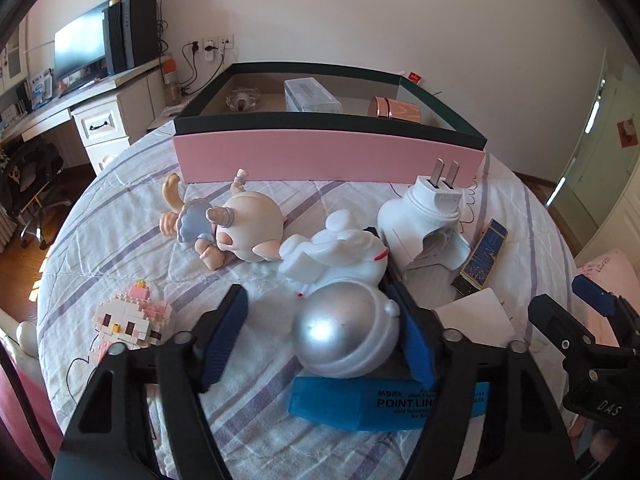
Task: Organize rigid objects
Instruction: 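Grasp the silver-domed white figure with the left tool while the right tool grasps the white plug adapter, then carry the silver-domed figure and plug adapter over the pink box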
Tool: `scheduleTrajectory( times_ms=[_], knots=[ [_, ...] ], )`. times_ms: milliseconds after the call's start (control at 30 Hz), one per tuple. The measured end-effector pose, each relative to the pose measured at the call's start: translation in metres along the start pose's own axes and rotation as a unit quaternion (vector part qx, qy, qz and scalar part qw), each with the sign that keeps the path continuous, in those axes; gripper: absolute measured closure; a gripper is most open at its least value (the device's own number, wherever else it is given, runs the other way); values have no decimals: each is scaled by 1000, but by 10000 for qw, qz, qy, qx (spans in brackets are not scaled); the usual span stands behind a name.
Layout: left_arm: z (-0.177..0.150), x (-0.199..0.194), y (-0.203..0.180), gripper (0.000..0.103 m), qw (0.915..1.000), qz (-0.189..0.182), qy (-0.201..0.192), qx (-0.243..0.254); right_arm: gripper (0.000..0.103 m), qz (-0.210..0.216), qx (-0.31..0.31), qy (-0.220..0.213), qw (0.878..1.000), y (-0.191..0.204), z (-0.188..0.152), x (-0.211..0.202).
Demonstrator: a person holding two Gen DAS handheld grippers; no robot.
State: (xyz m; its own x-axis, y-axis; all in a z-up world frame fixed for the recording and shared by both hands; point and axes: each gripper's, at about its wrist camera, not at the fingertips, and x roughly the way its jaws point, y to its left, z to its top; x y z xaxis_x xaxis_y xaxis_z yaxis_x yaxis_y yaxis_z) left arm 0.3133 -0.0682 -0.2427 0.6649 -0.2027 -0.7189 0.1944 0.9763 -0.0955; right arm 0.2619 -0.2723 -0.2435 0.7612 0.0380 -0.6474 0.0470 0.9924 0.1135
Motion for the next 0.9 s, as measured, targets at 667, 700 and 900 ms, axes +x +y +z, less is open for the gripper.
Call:
scheduleTrajectory(
  times_ms=[667, 700, 900],
  knots=[
    [11, -43, 37, 56, 9961, 632, -611, 88, 0, 304, -869, 279, 9954, 75, 54, 52],
    [11, -42, 39, 56, 9962, 631, -601, 72, 0, 234, -950, 317, 9947, 78, 55, 57],
    [12, -34, 46, 56, 9970, 566, -526, 18, 41, 751, -808, 782, 9908, 76, 58, 83]
  ],
)
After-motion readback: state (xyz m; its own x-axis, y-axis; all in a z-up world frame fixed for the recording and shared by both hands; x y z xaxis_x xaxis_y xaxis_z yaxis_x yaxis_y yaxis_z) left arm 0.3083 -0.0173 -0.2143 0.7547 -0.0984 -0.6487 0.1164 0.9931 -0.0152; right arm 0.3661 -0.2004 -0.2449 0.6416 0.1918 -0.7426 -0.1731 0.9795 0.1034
